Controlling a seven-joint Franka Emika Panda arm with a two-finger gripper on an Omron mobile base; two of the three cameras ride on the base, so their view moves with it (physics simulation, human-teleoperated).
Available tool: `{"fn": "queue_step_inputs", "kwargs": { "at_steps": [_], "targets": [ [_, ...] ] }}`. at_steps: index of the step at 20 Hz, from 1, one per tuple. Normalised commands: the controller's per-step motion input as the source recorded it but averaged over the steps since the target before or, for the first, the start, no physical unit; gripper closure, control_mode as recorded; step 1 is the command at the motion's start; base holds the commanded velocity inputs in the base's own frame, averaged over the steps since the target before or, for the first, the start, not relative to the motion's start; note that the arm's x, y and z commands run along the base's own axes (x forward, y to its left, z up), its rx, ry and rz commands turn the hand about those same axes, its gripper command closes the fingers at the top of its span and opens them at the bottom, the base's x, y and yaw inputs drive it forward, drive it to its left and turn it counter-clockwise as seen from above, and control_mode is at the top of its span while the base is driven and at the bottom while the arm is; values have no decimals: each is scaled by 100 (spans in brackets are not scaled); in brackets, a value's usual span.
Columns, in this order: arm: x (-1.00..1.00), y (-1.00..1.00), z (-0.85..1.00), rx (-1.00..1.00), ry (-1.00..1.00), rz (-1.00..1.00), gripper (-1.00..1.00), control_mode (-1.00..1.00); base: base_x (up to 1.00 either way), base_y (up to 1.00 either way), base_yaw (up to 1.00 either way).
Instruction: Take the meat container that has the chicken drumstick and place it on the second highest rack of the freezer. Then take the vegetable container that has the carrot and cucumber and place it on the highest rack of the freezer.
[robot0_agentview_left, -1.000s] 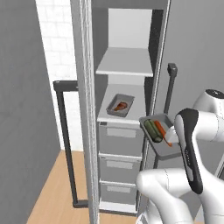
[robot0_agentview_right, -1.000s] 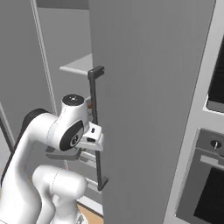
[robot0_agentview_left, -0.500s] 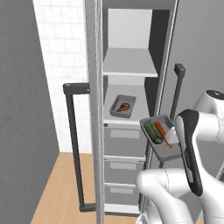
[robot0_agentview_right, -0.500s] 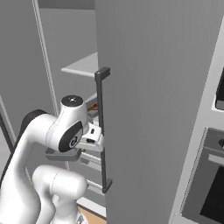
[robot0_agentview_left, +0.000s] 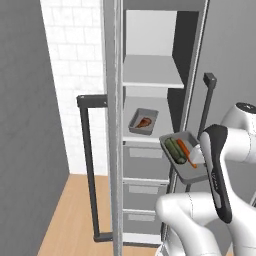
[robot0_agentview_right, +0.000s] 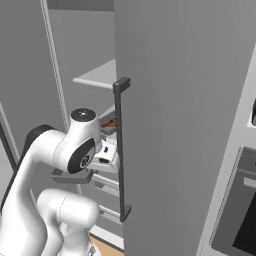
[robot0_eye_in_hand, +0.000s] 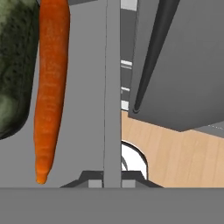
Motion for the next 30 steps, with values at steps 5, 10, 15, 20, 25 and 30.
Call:
{"fn": "queue_step_inputs", "kwargs": {
  "at_steps": [5, 10, 15, 20, 25, 30],
  "targets": [
    [0, 0, 0, 0, 0, 0, 100, 100, 0, 44, 1],
    [0, 0, 0, 0, 0, 0, 100, 100, 4, 32, 4],
    [0, 0, 0, 0, 0, 0, 100, 100, -17, -17, 0],
    [0, 0, 0, 0, 0, 0, 100, 100, -13, -6, -2],
    [0, 0, 0, 0, 0, 0, 100, 100, 18, -2, -15],
    [0, 0, 0, 0, 0, 0, 100, 100, 14, 0, -10]
  ]
}}
